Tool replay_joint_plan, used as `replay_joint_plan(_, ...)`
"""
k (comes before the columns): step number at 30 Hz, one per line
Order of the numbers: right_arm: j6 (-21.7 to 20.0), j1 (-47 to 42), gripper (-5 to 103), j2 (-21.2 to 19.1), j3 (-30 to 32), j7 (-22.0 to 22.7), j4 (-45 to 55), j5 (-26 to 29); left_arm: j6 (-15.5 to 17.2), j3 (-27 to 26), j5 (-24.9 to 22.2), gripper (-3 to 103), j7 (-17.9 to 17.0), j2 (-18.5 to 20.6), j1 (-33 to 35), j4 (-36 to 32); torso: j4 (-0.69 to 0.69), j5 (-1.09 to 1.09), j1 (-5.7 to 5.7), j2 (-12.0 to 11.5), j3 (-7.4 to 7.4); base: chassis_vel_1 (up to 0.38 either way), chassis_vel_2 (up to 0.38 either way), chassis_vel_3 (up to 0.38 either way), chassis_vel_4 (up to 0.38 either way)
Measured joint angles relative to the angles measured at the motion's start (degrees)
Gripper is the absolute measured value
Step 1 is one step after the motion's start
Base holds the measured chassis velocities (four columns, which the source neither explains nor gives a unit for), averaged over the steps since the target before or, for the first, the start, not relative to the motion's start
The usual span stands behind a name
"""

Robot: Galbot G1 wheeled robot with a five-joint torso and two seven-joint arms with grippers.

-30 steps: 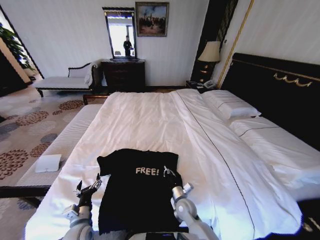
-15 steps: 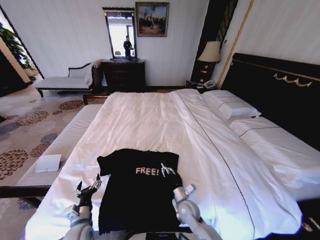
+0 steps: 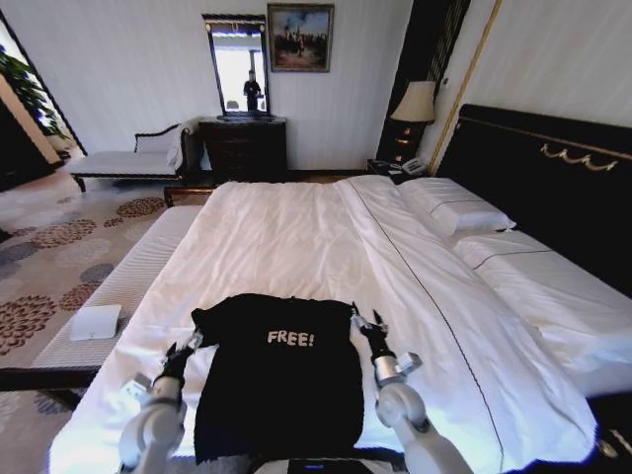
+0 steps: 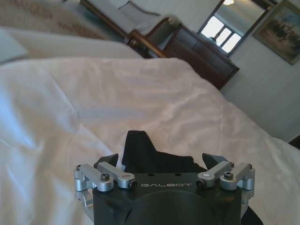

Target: Fold the clothes on the bed.

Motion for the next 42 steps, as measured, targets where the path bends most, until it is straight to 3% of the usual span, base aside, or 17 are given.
replay_joint_plan(12, -0.84, -0.05, 100, 1.52, -0.32, 2.64, -1.31, -0.08, -0.05, 1.73, -3.71, 100, 0.67, 3.29, -12.17, 14.44, 0.01, 0.0, 0.0, 0.0, 0.0, 0.0, 0.0, 0.0, 0.0)
replay_joint_plan(21, -0.97, -0.02, 100, 1.51, -0.46, 3.35, -2.63, -0.06, -2.46, 2.58, -6.41, 100, 0.94, 1.38, -16.85, 19.48, 0.01, 0.0, 0.0, 0.0, 0.0, 0.0, 0.0, 0.0, 0.0)
replay_joint_plan(34, -1.43, 0.4, 100, 1.67, -0.94, 3.92, -3.47, -0.02, -3.43, 2.3, -5.8, 100, 0.66, 2.06, -20.33, 24.7, 0.01, 0.01, 0.0, 0.0, 0.0, 0.0, 0.0, 0.0, 0.0)
replay_joint_plan(39, -1.54, 0.38, 100, 1.88, -1.09, 4.16, -3.71, -0.39, -3.89, 3.31, -4.83, 103, 2.59, 2.02, -20.75, 26.43, 0.01, 0.01, 0.0, 0.0, 0.0, 0.0, 0.0, 0.0, 0.0)
replay_joint_plan(42, -1.63, 0.31, 100, 1.88, -1.12, 4.31, -3.78, -0.89, -4.49, 3.57, -4.73, 95, 3.4, 1.26, -21.16, 27.34, 0.01, 0.01, 0.0, 0.0, 0.0, 0.0, 0.0, 0.0, 0.0)
